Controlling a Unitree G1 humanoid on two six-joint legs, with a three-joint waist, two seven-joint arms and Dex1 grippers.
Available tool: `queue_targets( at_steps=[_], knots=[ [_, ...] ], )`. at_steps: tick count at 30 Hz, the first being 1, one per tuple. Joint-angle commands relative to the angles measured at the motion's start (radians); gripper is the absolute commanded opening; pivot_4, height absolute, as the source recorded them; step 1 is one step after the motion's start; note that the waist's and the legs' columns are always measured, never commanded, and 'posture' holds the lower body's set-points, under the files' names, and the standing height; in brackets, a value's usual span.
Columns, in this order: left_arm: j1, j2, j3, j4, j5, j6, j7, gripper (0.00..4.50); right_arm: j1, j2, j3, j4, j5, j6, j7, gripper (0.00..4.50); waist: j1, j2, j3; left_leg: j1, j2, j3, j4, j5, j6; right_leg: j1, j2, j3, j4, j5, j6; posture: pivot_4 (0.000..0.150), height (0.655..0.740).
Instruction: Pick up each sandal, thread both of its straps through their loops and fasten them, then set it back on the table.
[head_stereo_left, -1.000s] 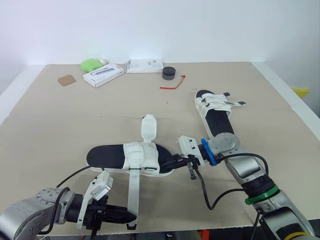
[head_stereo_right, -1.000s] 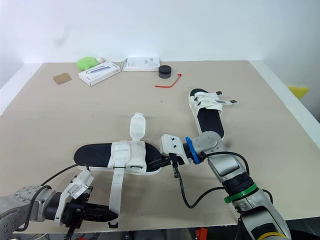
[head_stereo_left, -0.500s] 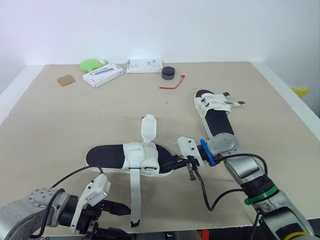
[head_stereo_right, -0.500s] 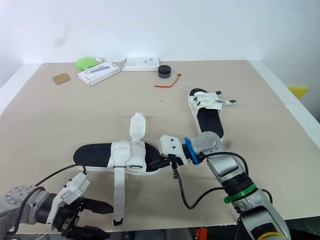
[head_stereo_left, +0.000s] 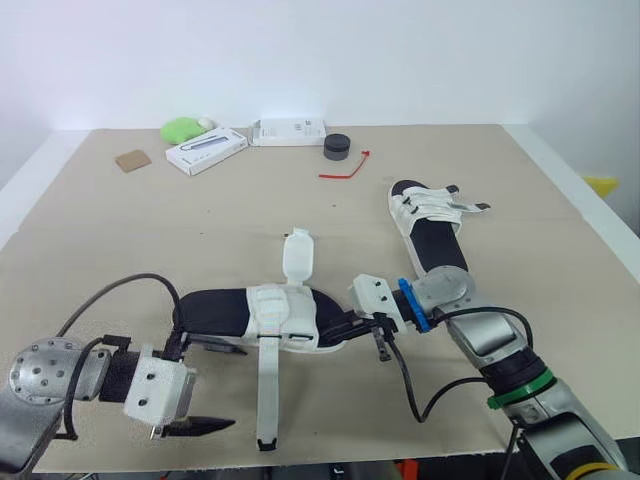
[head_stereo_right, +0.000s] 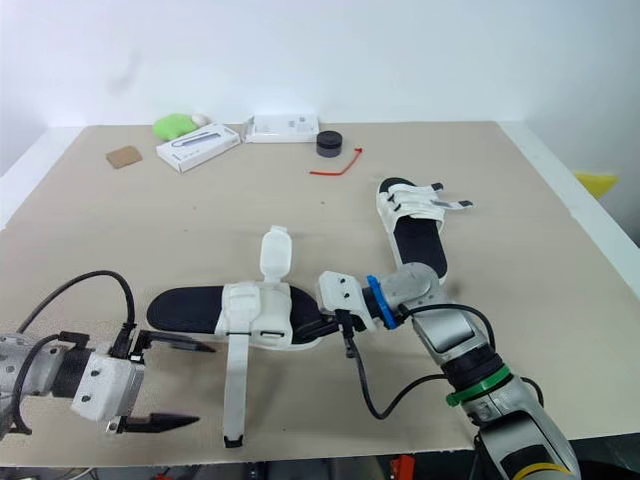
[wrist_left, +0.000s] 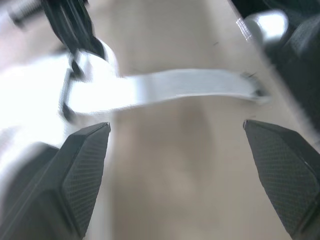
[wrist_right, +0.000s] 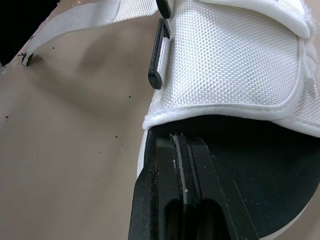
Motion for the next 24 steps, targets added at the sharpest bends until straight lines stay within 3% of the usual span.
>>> queue_targets(
  at_steps=[1, 8, 16, 19, 24],
  knots=[
    [-0.046, -0.031, -0.030, 0.049, 0.071, -0.225, 0.038, 4.40, -0.006, 0.003, 0.003, -0.015, 0.006, -0.001, 0.010, 0.00, 0.000, 0.000, 0.000, 0.000, 0.000, 0.000, 0.000, 0.000, 0.000, 0.000, 0.000, 0.000, 0.000, 0.001, 0.002, 0.150, 0.7400],
    [-0.164, -0.095, -0.146, 0.198, 0.246, -0.554, 0.156, 4.40, -0.002, 0.004, 0.002, -0.023, 0.006, 0.010, 0.002, 0.00, 0.000, 0.000, 0.000, 0.000, 0.000, 0.000, 0.000, 0.000, 0.000, 0.000, 0.000, 0.000, 0.000, 0.003, 0.005, 0.150, 0.7400],
    [-0.222, -0.077, -0.251, 0.245, 0.300, -0.632, 0.254, 4.40, -0.005, -0.001, -0.003, -0.024, 0.006, 0.015, -0.003, 0.00, 0.000, 0.000, 0.000, 0.000, 0.001, -0.001, 0.000, 0.000, 0.001, 0.000, 0.000, 0.001, 0.000, 0.004, 0.005, 0.150, 0.7400],
    [-0.229, -0.055, -0.282, 0.244, 0.288, -0.665, 0.283, 3.50, -0.005, -0.004, -0.006, -0.022, 0.007, 0.016, -0.003, 0.00, 0.000, 0.000, 0.000, 0.000, 0.001, -0.001, 0.000, 0.000, 0.001, 0.000, 0.000, 0.001, 0.000, 0.004, 0.005, 0.150, 0.7400],
    [-0.207, -0.010, -0.298, 0.254, 0.301, -0.695, 0.331, 1.13, -0.008, -0.006, -0.006, -0.015, 0.005, 0.011, -0.002, 0.00, 0.000, 0.000, 0.000, 0.001, 0.002, -0.001, 0.000, 0.000, 0.001, 0.000, 0.000, 0.001, 0.000, 0.004, 0.005, 0.150, 0.7400]
  ],
)
